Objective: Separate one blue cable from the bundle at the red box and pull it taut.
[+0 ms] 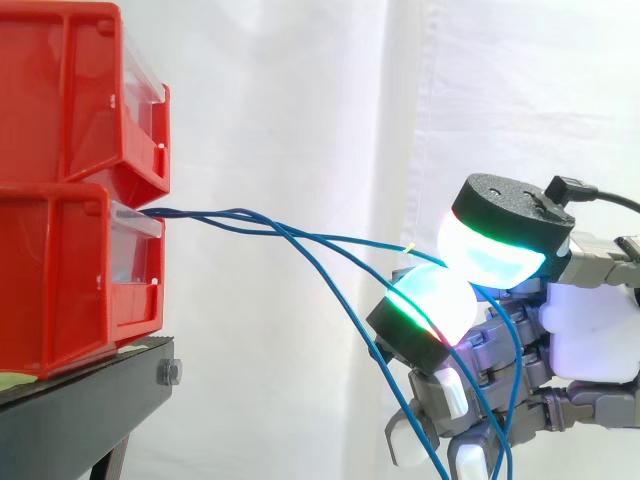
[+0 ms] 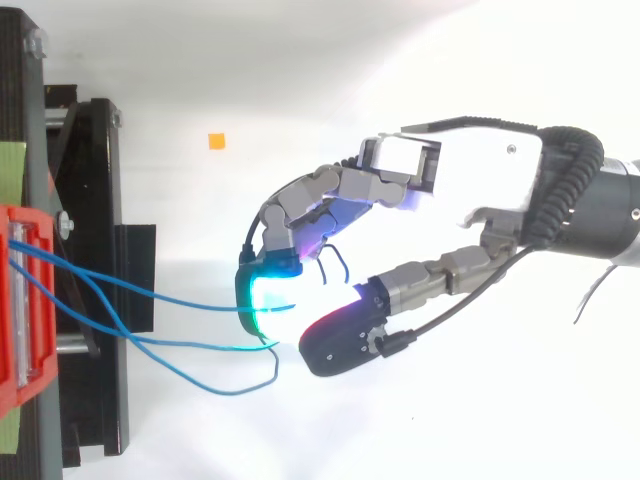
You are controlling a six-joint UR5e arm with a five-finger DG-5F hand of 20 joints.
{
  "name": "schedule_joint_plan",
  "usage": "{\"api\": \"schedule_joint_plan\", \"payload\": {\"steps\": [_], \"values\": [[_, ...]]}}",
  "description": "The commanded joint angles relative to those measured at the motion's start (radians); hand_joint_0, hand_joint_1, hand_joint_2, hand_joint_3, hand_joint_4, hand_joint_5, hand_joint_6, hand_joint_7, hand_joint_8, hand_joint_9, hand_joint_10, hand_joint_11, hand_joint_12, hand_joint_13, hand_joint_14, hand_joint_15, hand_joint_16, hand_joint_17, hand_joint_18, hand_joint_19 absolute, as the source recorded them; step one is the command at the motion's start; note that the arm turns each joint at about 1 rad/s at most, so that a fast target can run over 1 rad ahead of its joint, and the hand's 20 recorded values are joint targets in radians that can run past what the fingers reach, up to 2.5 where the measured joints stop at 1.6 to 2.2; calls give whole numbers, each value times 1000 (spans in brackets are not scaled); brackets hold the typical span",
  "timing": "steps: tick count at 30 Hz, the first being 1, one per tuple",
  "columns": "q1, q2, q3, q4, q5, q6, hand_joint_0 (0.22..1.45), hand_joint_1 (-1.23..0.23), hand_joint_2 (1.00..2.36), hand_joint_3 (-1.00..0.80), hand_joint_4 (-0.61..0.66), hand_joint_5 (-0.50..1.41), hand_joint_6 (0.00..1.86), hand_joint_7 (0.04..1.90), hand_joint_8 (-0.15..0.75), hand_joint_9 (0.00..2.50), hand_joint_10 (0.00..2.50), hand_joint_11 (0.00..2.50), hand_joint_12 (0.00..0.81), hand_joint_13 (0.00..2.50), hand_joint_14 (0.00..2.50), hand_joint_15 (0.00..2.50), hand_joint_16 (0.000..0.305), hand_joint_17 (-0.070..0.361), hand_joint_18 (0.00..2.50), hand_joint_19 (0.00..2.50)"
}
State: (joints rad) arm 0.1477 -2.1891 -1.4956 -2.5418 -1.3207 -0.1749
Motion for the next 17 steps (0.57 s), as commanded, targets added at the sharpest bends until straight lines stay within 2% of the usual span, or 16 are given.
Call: {"api": "schedule_joint_plan", "payload": {"steps": [1, 17], "values": [[0, 0, 0, 0, 0, 0, 595, -720, 1019, -128, -69, -116, 843, 1152, 317, 759, 17, 1018, 349, 636, 17, 554, 40, 91, 658, 675], [1, 0, 0, -2, 0, 0, 594, -720, 1019, -124, -68, -116, 843, 1147, 318, 760, 17, 1016, 350, 637, 18, 558, 41, 91, 660, 684]]}}
